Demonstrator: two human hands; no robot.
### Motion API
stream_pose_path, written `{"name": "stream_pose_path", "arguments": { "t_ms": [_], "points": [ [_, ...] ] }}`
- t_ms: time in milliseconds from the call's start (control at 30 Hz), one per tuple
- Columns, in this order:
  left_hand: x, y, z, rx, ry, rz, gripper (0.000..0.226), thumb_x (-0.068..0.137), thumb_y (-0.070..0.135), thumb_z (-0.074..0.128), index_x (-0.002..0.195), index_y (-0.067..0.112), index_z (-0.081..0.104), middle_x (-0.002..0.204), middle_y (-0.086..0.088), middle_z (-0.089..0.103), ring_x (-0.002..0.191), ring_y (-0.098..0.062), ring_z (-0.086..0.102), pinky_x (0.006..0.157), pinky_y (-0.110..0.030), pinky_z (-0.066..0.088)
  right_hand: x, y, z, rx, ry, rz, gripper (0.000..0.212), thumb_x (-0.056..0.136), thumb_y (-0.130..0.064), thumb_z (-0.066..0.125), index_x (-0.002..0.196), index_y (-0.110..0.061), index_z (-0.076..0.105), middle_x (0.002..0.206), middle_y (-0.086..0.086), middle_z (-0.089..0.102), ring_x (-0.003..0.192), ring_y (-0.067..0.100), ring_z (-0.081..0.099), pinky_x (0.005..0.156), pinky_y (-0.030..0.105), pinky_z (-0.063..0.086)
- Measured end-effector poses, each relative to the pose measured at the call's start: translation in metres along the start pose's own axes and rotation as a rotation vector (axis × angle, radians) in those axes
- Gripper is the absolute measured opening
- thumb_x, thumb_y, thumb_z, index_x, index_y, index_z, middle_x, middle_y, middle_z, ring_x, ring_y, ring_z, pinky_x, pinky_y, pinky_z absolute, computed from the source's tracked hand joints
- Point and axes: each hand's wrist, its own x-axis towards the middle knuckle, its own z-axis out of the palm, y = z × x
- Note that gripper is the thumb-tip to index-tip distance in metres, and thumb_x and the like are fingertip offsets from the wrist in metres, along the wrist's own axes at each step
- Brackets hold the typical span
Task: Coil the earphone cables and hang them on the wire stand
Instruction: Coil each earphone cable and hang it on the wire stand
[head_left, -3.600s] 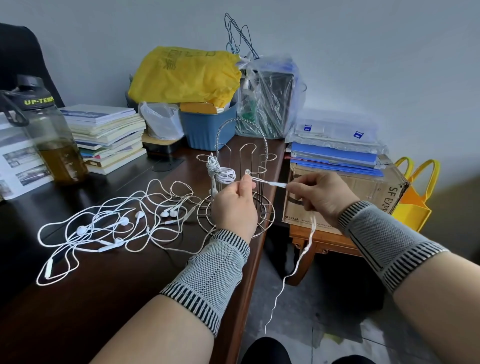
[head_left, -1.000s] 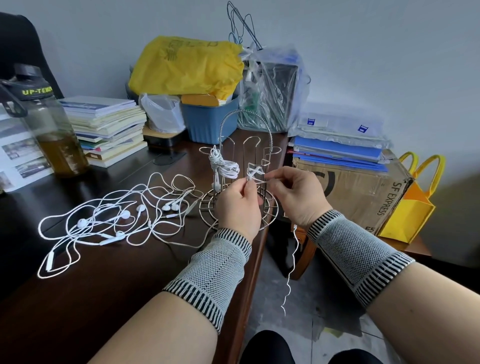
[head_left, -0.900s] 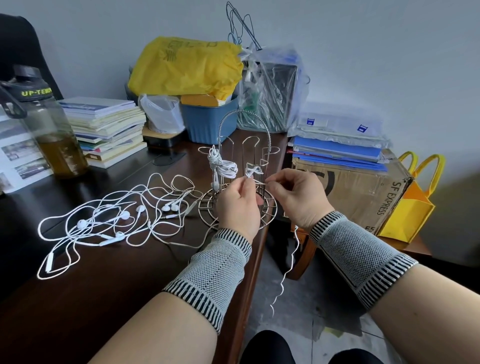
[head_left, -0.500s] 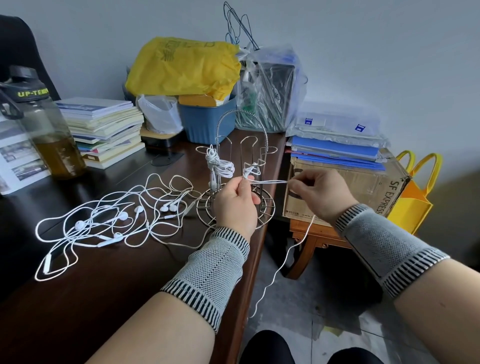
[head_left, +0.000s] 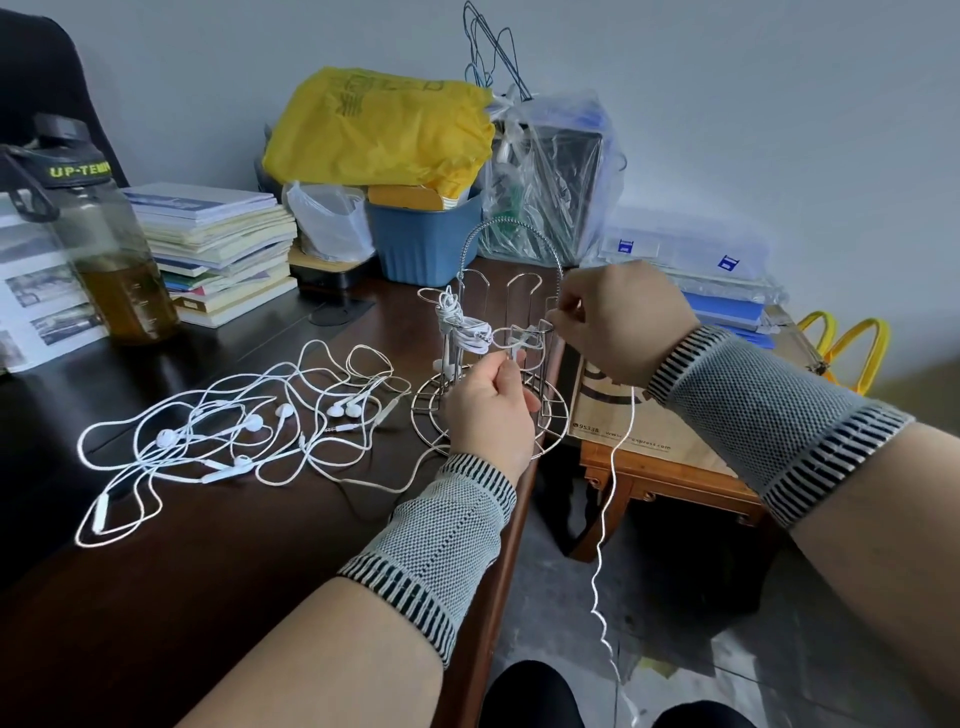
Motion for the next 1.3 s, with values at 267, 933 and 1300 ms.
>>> {"name": "stream_pose_path", "arguments": {
  "t_ms": [267, 933, 1300],
  "points": [
    [0.001, 0.002, -0.001, 0.034, -0.018, 0.008, 0.024, 0.102, 0.019, 0.045, 0.099, 0.019, 0.068, 0.058, 0.002, 0.058, 0.033, -0.001, 0.043, 0.040, -0.012, 0.030, 0.001, 0.000, -0.013, -0.119, -0.272, -0.045, 0.021, 0.089, -0.021, 0.054, 0.076, -0.011, 0.067, 0.063, 0.000, 0.054, 0.061, 0.019, 0.051, 0.051, 0.022, 0.036],
    [0.002, 0.002, -0.002, -0.071, 0.012, -0.057, 0.029, 0.083, 0.031, 0.044, 0.067, 0.040, 0.066, 0.060, -0.012, 0.057, 0.058, -0.023, 0.043, 0.062, -0.038, 0.038, -0.052, -0.014, 0.032, 0.178, -0.158, 0.032, 0.019, 0.092, -0.020, 0.051, 0.088, -0.013, 0.068, 0.087, 0.003, 0.068, 0.082, 0.021, 0.061, 0.070, 0.029, 0.046],
    [0.002, 0.007, -0.003, -0.041, 0.005, -0.061, 0.028, 0.100, 0.027, 0.047, 0.093, 0.021, 0.073, 0.041, 0.013, 0.049, 0.034, -0.003, 0.038, 0.046, -0.023, 0.031, -0.065, 0.003, 0.036, 0.193, -0.374, 0.110, 0.021, 0.096, -0.024, 0.051, 0.091, -0.013, 0.069, 0.084, -0.001, 0.066, 0.075, 0.013, 0.061, 0.071, 0.028, 0.052]
  ]
}}
